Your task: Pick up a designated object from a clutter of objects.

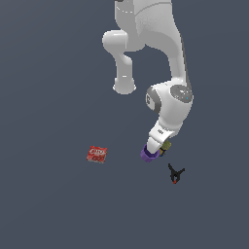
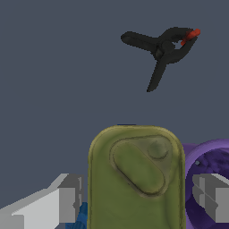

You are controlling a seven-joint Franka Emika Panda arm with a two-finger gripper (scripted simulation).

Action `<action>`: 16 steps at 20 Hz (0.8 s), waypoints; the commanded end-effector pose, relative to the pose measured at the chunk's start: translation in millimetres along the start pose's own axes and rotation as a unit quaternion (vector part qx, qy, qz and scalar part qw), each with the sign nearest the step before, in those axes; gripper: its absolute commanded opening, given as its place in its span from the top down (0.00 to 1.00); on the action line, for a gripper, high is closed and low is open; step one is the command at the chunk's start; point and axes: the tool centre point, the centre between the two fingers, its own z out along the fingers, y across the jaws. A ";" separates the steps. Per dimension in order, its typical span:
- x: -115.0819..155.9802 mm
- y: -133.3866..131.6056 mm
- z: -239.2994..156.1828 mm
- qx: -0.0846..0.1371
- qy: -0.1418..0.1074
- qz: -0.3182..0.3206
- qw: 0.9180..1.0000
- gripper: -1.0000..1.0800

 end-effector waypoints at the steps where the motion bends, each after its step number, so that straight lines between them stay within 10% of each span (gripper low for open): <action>1: -12.4 -3.9 22.9 0.009 -0.016 0.002 1.000 0.04; 3: -12.3 -3.8 24.0 0.009 -0.016 0.002 1.000 0.04; 4: -12.3 -3.8 24.0 0.009 -0.016 0.002 1.000 1.00; 16: 5.3 -2.3 0.5 -0.002 0.006 -0.004 1.000 1.00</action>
